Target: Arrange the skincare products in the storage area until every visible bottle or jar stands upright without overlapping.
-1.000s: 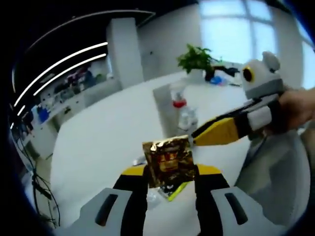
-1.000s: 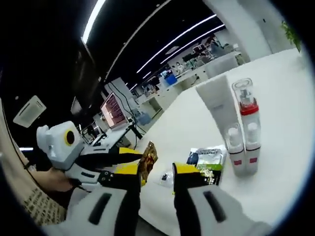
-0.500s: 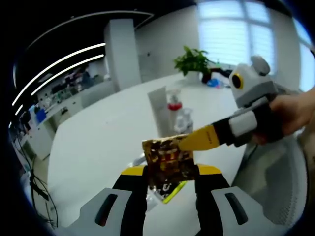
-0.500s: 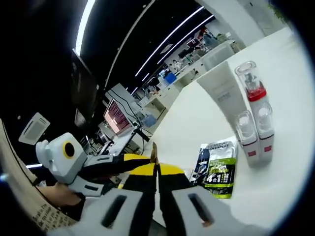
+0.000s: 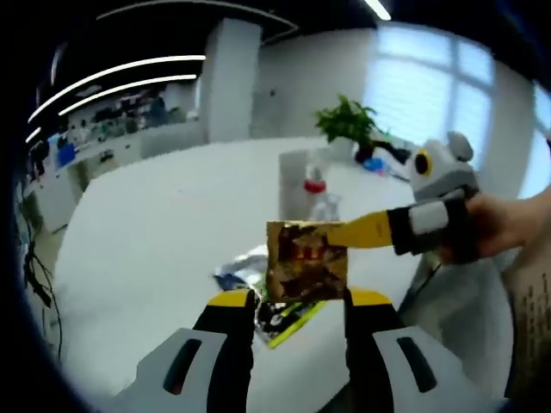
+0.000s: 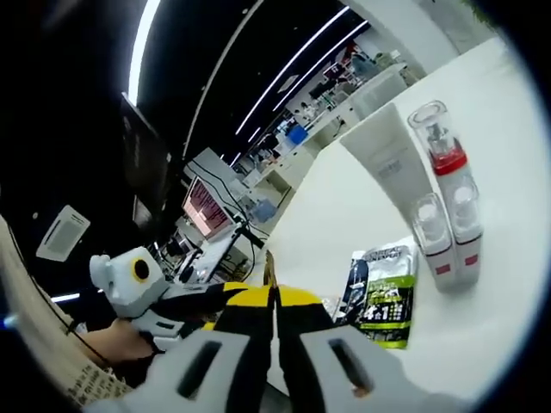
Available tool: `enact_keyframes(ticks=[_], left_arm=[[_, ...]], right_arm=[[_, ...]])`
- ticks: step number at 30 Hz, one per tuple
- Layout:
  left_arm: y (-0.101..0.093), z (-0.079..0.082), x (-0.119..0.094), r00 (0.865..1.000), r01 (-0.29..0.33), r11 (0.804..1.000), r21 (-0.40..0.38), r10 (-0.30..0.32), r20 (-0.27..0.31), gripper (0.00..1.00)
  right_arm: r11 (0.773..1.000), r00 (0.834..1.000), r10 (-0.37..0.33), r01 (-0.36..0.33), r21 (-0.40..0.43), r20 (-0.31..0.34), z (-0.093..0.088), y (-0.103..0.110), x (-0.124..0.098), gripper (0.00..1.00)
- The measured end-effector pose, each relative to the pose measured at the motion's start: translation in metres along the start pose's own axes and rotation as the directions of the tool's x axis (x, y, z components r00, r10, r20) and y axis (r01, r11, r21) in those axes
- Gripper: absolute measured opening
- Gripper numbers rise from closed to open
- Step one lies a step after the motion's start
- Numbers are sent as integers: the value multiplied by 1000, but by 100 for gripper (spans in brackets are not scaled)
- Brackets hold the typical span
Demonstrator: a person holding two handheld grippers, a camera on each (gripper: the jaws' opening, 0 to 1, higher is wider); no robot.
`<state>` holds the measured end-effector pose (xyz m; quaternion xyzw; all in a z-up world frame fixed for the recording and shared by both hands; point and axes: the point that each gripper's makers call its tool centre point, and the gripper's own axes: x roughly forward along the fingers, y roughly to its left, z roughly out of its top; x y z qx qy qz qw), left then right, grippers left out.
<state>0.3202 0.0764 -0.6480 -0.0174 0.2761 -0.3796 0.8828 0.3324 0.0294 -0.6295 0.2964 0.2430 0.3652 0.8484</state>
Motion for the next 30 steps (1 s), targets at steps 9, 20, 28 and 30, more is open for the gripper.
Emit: enact_keyframes(ticks=[9,20,28,30], left_arm=[[22,2,-11,995,82,984,-159,-72,65,22],[37,-3,-10,997,65,977,-201,-55,56,0],[54,-17,-7,1000,20,960,-278,-15,22,0],[59,-21,-7,1000,5,951,-310,0,16,0]], right_arm=[[998,997,66,-67,-9,-32,0,18,14,1],[994,995,64,-70,-78,-79,-1,20,37,2],[961,987,-10,-34,-273,-159,-14,10,58,2],[926,982,-27,-45,-374,-185,-17,10,65,2]])
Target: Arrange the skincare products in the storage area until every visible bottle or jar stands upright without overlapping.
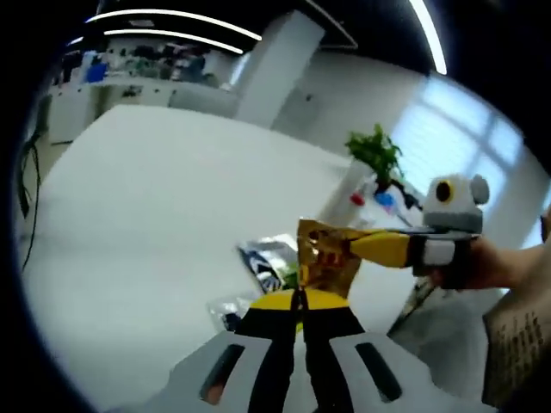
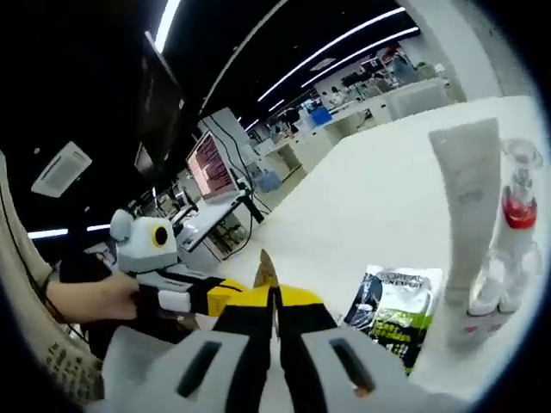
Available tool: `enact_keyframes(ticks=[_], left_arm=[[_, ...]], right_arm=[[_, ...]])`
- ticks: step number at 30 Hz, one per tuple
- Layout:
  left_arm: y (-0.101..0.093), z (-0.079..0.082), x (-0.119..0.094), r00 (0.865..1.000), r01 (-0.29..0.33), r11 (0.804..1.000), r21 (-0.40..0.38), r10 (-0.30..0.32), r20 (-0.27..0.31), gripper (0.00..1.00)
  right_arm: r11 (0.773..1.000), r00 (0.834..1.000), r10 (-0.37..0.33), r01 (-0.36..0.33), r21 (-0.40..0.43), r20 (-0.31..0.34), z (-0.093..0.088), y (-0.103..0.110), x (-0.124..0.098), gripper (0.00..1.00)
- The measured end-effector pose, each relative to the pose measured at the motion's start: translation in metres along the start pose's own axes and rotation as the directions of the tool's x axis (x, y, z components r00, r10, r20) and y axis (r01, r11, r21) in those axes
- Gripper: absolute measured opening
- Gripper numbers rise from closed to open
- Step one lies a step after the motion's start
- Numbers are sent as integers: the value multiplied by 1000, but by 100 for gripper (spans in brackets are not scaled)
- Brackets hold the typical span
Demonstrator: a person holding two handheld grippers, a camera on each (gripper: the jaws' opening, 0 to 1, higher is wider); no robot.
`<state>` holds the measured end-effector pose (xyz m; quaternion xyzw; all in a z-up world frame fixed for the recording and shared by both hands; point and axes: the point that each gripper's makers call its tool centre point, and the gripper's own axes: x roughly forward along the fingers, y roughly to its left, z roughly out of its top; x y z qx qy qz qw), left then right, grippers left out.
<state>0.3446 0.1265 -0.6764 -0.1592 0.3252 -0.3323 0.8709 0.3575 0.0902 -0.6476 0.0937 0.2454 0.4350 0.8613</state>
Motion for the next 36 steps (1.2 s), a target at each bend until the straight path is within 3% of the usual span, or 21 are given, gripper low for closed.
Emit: enact_keyframes(ticks=[5,6,8,17,36], left_arm=[[18,-7,1,999,-46,995,-84,45,-3,0],[20,-7,2,999,-46,995,-92,45,-6,0],[21,-7,4,999,-39,994,-104,38,-6,0],[41,2,18,999,-50,992,-115,49,-11,0],[94,-1,55,992,-95,989,-117,85,-88,0]], right_arm=[[985,998,-29,18,-172,-61,-4,-2,20,3],[981,994,-69,51,-189,-87,-7,-9,25,4],[976,985,-131,109,-189,-112,-11,-21,32,5],[968,971,-202,178,-176,-128,-13,-49,64,5],[937,933,-270,199,-286,-238,-39,-95,111,4]])
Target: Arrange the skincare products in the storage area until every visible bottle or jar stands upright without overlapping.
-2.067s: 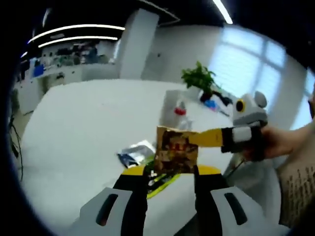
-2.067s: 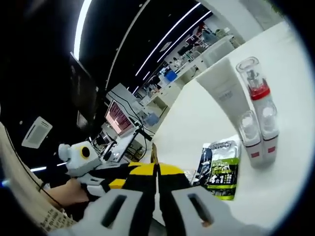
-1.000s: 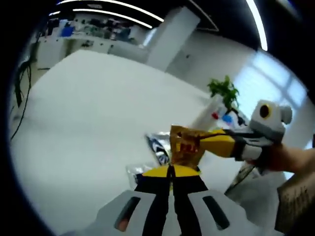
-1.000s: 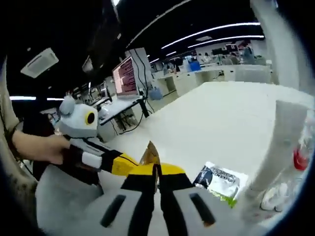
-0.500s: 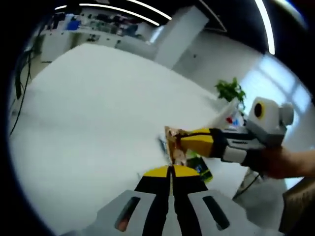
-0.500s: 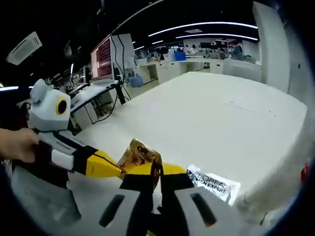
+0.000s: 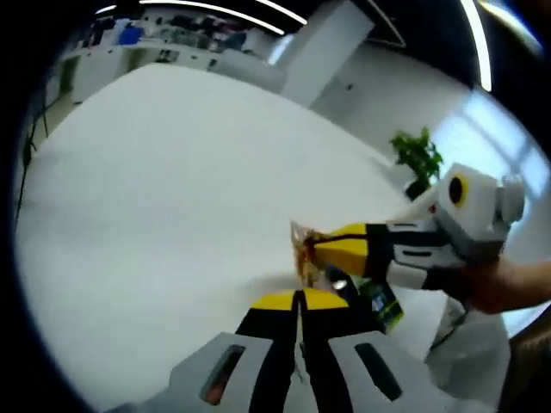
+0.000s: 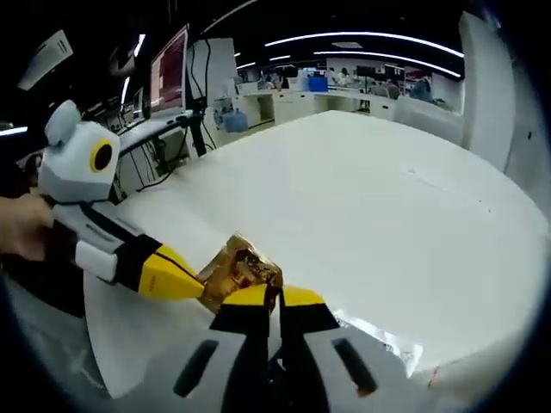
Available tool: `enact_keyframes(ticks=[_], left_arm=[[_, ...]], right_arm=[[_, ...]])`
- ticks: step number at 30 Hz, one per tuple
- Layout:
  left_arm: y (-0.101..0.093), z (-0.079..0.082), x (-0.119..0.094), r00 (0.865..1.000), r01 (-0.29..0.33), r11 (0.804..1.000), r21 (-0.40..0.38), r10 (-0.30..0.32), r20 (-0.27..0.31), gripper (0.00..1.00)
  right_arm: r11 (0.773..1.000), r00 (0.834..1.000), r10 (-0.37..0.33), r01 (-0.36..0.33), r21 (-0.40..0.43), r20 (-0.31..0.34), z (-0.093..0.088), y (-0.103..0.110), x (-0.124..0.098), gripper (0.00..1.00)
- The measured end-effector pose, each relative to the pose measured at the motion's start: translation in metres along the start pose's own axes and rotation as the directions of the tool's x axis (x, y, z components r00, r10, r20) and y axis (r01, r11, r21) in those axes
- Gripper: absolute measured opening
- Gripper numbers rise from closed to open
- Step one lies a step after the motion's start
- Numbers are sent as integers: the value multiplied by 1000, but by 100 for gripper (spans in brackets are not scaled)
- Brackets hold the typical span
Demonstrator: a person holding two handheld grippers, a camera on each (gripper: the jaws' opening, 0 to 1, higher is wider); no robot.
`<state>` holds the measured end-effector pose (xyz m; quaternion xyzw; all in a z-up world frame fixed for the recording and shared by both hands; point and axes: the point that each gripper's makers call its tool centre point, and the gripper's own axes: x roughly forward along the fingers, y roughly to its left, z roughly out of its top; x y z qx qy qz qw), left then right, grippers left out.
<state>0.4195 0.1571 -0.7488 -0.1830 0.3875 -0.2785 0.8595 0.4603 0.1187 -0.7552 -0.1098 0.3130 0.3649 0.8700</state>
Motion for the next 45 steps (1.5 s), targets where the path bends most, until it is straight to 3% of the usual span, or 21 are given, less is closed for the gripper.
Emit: enact_keyframes(ticks=[8,10,11,13,16,20,25,29,33,38,45], left_arm=[[8,-7,10,999,-14,1000,28,15,-39,0],[6,-5,10,999,-5,997,83,8,-37,0],[6,-5,9,999,-11,989,148,17,-40,1],[6,-3,8,998,-35,969,243,47,-44,4],[1,5,7,997,-60,925,376,72,-20,13],[-4,11,13,995,-67,868,492,93,-27,17],[-10,12,28,993,-61,804,591,109,-44,16],[-1,11,40,987,-88,777,623,153,-50,15],[1,8,47,983,-82,780,620,166,-79,17],[1,-1,51,976,-65,762,645,183,-118,19],[3,2,54,976,-60,772,632,178,-126,19]], right_arm=[[993,998,-19,13,-114,-53,-11,-2,14,4],[989,997,-24,13,-145,-72,-15,-3,16,3],[988,997,-24,12,-152,-80,-16,-3,16,2],[986,995,-28,12,-167,-91,-20,-4,17,2],[982,996,-29,14,-189,-79,-19,-3,16,2],[980,997,-34,18,-201,-74,-18,-4,17,2],[984,997,-63,53,-172,-54,-16,-9,18,2],[986,995,-81,73,-152,-49,-16,-12,18,2],[986,995,-89,82,-143,-47,-16,-12,18,2],[987,991,-121,115,-115,-53,-18,-17,17,2],[987,993,-108,101,-127,-44,-16,-16,19,3]])
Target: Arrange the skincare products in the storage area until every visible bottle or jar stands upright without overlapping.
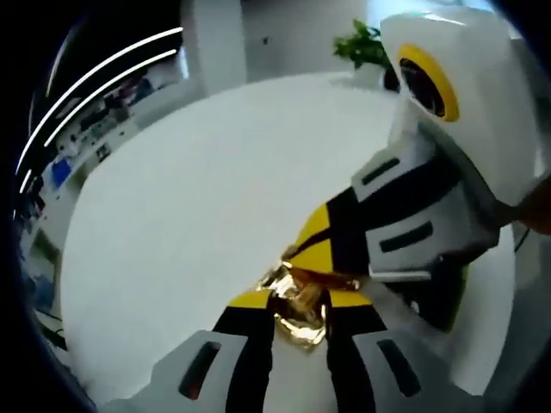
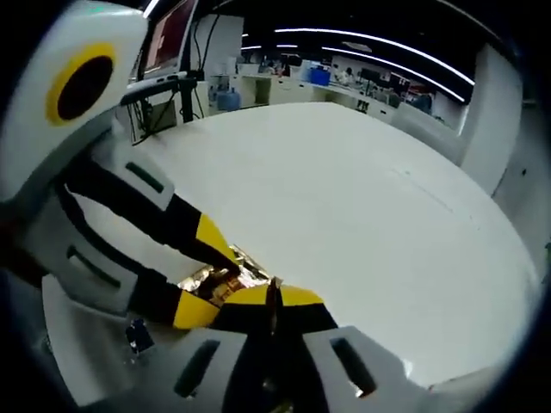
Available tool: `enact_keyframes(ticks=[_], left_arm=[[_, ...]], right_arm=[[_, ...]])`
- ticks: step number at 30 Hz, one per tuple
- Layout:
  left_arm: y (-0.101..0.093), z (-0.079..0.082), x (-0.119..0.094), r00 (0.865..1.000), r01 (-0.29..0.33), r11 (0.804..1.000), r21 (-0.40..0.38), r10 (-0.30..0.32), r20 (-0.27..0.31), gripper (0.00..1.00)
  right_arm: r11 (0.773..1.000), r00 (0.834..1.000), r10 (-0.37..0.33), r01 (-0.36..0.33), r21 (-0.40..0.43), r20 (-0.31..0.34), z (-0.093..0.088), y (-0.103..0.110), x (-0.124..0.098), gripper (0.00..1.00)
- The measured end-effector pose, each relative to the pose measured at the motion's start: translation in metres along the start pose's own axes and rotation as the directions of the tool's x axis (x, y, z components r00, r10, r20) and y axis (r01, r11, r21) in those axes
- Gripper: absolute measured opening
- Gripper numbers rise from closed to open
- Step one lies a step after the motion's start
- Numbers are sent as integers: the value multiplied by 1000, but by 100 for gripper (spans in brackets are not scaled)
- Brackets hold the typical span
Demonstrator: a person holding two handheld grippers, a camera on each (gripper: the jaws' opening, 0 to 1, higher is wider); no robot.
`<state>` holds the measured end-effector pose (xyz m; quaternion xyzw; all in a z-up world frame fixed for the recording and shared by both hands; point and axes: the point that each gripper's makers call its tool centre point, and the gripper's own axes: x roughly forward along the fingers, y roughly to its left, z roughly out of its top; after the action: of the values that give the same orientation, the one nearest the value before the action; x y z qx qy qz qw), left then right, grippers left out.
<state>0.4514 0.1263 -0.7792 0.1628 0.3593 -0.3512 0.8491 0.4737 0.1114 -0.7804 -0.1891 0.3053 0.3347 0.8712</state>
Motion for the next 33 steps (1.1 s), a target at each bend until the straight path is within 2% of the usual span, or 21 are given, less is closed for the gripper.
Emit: enact_keyframes(ticks=[6,10,14,16,18,20,22,33], left_arm=[[-1,0,1,1000,28,999,19,-28,8,19],[-2,0,1,999,36,999,22,-36,8,19],[-2,0,1,999,34,999,24,-34,6,19],[-2,0,1,1000,29,999,27,-29,3,19],[-2,0,1,1000,25,999,39,-25,0,19],[-2,1,1,1000,21,999,49,-21,-3,20],[-1,1,1,1000,19,998,55,-19,-10,21],[2,1,-8,999,-10,997,72,13,-45,25]], right_arm=[[999,999,-19,21,-39,41,5,-8,-10,9],[999,996,-38,40,-23,85,13,-19,-26,13],[999,993,-35,33,18,114,11,-23,-46,20],[999,992,-22,17,36,127,8,-21,-53,24],[997,988,43,-52,57,146,5,-10,-61,29],[997,988,48,-56,51,144,0,-8,-70,33],[994,986,81,-91,61,148,-3,-1,-76,35],[985,974,133,-151,87,184,-10,20,-119,37]])
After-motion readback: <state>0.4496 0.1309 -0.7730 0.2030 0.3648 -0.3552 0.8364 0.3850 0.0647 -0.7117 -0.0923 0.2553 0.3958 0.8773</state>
